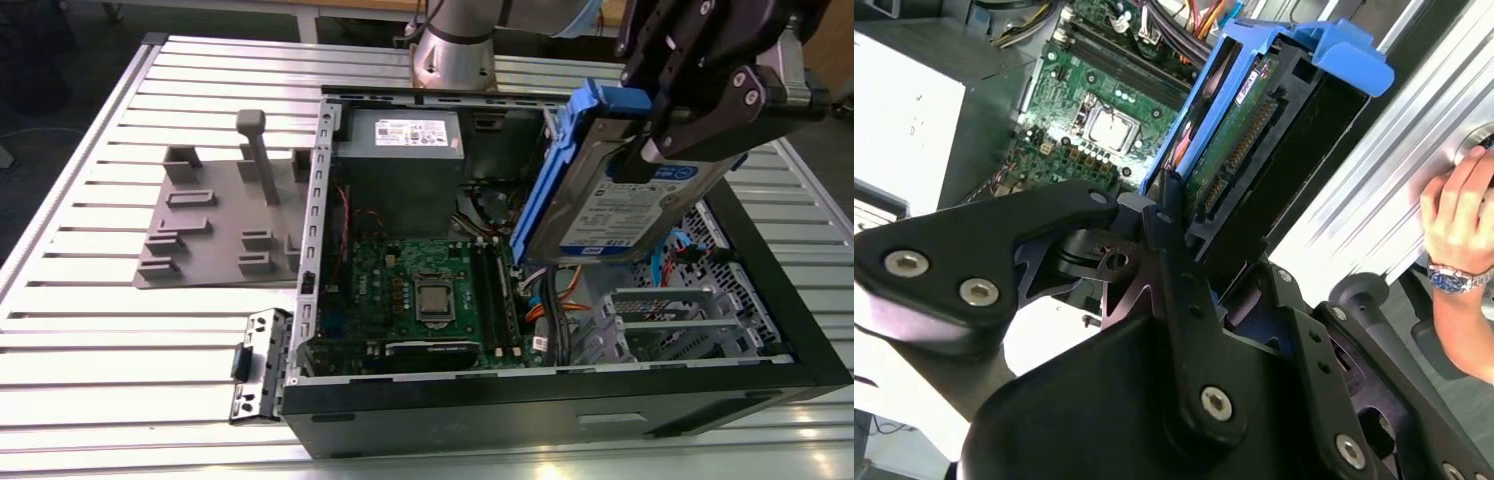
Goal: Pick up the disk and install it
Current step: 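Pick up the disk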
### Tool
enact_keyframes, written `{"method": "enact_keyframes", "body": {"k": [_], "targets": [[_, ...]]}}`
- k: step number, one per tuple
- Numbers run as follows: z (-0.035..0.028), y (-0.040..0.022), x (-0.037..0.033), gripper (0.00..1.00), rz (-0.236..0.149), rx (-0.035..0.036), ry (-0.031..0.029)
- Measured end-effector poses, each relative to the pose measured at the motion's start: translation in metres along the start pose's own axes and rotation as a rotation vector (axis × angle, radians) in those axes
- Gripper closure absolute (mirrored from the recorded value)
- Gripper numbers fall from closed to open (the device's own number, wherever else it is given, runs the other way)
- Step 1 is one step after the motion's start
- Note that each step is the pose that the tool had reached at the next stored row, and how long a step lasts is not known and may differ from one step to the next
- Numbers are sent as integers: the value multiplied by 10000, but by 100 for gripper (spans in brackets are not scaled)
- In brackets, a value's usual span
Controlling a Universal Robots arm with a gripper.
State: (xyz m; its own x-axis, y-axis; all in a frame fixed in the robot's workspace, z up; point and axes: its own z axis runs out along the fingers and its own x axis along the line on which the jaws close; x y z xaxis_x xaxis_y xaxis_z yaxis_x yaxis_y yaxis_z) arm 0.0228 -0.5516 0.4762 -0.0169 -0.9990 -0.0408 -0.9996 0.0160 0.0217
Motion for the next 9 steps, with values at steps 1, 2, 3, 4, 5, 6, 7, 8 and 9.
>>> {"method": "enact_keyframes", "body": {"k": [1,2,3,4,5,6,7,8,9], "targets": [[0,-15,2,64,2,-1,1],[1,-30,5,64,4,-2,0],[1,-44,7,64,7,-3,1],[2,-58,8,64,9,-4,0],[3,-73,10,64,11,-4,-1],[3,-89,12,64,13,-6,0],[3,-106,13,64,15,-7,1],[4,-122,15,64,17,-8,0],[5,-138,16,64,19,-10,-1]]}}
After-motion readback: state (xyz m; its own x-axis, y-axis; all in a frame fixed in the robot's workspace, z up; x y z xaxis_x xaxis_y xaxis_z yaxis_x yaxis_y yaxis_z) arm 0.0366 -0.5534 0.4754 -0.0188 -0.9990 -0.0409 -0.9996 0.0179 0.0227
